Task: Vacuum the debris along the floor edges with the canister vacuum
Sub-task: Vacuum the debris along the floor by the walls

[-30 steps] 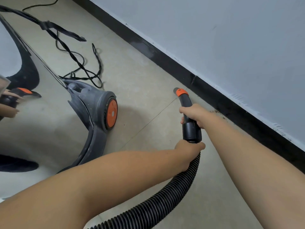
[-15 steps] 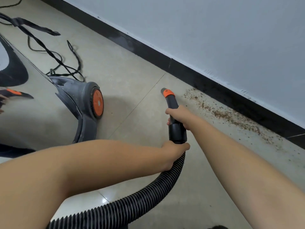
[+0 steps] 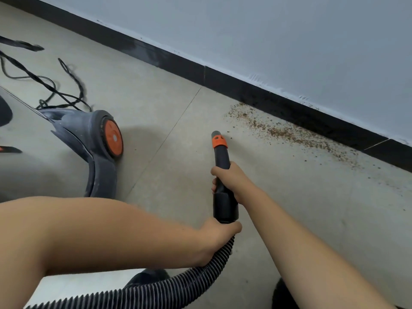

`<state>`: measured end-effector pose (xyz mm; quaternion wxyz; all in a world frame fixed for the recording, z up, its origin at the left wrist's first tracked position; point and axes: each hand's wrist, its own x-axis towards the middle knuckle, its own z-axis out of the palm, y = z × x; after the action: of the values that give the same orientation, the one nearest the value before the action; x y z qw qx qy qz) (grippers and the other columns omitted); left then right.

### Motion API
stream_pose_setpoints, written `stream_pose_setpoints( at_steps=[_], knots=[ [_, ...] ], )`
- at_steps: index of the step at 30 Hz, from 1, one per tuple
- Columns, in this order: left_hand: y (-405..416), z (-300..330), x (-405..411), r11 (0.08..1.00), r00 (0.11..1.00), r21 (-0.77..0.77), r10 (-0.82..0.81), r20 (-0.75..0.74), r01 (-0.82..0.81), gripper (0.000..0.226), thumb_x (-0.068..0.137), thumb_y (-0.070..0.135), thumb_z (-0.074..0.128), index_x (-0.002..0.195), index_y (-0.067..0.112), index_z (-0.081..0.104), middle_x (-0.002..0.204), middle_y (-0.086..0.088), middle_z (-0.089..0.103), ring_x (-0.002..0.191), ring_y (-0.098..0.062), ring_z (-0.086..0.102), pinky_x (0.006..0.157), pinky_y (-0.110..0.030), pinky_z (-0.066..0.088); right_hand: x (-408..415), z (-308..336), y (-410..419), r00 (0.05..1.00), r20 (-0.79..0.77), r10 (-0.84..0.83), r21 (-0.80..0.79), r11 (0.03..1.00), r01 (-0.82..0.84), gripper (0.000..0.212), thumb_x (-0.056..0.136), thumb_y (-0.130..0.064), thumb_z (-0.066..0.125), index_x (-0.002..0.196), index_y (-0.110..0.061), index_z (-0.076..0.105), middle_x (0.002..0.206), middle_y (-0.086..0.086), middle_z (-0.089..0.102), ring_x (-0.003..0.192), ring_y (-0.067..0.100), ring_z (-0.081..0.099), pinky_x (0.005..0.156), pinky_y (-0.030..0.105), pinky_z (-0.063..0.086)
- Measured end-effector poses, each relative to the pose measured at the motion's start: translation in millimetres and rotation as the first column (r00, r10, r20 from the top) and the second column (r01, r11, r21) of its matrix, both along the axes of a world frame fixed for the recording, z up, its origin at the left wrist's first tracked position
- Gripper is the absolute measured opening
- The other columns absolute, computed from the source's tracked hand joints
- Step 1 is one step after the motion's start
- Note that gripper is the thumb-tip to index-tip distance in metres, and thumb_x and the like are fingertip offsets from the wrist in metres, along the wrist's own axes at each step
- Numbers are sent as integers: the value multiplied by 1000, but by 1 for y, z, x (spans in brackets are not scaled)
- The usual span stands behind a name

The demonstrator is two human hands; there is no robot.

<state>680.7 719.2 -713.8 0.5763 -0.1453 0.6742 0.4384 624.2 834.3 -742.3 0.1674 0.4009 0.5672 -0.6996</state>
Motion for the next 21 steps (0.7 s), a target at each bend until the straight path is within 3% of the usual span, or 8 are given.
stream_pose_setpoints(
  at_steps=[6,14,21],
  knots=[
    [9,3,3,985,985,31,-170,-17,171,13,83,15,60,88,11,50,67,-6,49,51,-19,50,48,-23,46,25,1,20,972,27,-231,44,972,230,18,87,-6,55,100,-11,43,63,9,53,41,19,53,50,30,49],
    [11,7,-11,998,998,30,-44,-50,46,15,84,16,62,89,10,49,70,-9,50,51,-21,52,51,-25,47,-6,14,16,998,10,-69,-30,997,69,18,88,-5,56,98,-9,42,63,10,53,42,19,54,50,29,50],
    [19,11,-32,994,994,30,-104,-27,105,20,84,16,64,98,9,52,74,-9,51,55,-20,52,52,-26,48,-16,16,28,985,24,-172,-10,985,172,16,88,-7,56,97,-10,43,65,10,53,42,19,55,52,31,50]
  ],
)
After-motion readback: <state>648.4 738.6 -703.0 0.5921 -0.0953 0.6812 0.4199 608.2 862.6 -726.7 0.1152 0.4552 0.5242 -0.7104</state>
